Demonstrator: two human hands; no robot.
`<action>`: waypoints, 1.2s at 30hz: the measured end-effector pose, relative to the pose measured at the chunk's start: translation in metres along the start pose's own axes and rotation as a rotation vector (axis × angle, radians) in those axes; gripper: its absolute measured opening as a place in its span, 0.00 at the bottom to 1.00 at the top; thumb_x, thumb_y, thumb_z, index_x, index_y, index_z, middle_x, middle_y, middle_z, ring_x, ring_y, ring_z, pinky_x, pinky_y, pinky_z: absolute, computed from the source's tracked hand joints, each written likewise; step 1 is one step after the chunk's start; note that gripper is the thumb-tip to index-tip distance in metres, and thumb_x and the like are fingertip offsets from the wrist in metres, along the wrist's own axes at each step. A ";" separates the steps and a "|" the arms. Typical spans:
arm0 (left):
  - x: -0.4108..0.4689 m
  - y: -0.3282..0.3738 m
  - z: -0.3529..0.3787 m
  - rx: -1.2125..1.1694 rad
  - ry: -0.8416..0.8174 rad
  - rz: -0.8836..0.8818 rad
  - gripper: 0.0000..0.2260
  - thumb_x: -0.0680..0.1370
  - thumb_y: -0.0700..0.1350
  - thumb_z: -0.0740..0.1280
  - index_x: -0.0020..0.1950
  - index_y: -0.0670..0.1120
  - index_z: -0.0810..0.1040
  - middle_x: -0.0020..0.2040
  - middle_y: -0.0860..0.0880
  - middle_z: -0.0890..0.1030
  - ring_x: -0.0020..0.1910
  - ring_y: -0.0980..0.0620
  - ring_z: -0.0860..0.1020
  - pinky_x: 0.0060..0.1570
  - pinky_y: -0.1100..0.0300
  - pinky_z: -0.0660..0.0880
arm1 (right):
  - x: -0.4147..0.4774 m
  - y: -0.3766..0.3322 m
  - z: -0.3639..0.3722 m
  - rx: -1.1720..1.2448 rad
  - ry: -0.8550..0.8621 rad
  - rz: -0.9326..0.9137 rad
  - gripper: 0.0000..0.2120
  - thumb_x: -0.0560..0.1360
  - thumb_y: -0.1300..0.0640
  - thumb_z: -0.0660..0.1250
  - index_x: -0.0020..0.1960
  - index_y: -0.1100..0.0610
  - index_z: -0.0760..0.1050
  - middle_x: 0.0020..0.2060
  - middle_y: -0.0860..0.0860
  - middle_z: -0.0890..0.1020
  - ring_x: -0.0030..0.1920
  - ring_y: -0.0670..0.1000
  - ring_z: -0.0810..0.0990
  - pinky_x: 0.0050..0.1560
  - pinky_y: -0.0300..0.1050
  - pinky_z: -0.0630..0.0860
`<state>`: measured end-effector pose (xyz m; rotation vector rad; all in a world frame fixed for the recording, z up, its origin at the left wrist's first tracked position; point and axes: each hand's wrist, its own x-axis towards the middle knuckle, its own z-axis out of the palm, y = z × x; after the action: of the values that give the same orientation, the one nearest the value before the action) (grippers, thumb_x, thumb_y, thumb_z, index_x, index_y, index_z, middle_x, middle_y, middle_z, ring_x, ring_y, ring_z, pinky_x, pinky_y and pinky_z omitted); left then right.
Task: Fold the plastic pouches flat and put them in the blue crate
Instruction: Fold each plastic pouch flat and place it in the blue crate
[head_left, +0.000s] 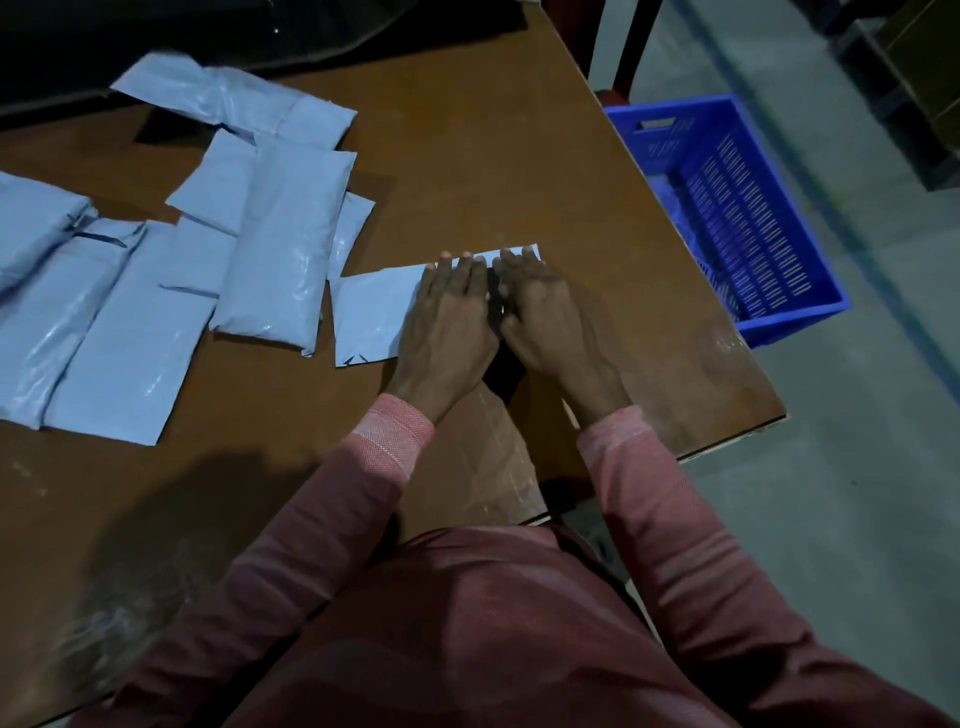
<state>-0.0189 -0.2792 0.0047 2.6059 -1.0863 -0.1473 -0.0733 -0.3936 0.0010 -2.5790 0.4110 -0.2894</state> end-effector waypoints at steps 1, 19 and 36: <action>-0.001 -0.003 0.003 0.007 -0.020 -0.026 0.26 0.83 0.41 0.62 0.81 0.38 0.61 0.80 0.37 0.64 0.80 0.38 0.60 0.80 0.49 0.54 | 0.003 0.001 0.004 -0.020 -0.014 0.010 0.17 0.70 0.66 0.57 0.52 0.71 0.78 0.53 0.67 0.82 0.56 0.68 0.79 0.61 0.53 0.72; -0.014 -0.038 0.040 0.092 0.191 -0.043 0.21 0.83 0.47 0.65 0.74 0.42 0.72 0.74 0.37 0.72 0.72 0.38 0.70 0.73 0.42 0.66 | -0.004 0.011 0.026 -0.150 0.096 -0.044 0.17 0.81 0.54 0.62 0.67 0.58 0.77 0.64 0.55 0.79 0.62 0.57 0.77 0.57 0.48 0.71; -0.045 -0.046 0.029 0.036 0.224 -0.050 0.19 0.83 0.50 0.58 0.70 0.44 0.74 0.68 0.41 0.74 0.67 0.42 0.71 0.66 0.46 0.69 | -0.034 -0.001 0.040 -0.139 0.238 -0.101 0.11 0.79 0.57 0.64 0.58 0.57 0.82 0.58 0.53 0.81 0.59 0.54 0.77 0.49 0.42 0.70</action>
<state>-0.0259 -0.2234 -0.0384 2.6061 -0.9540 0.1511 -0.0938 -0.3632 -0.0372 -2.7149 0.3978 -0.6277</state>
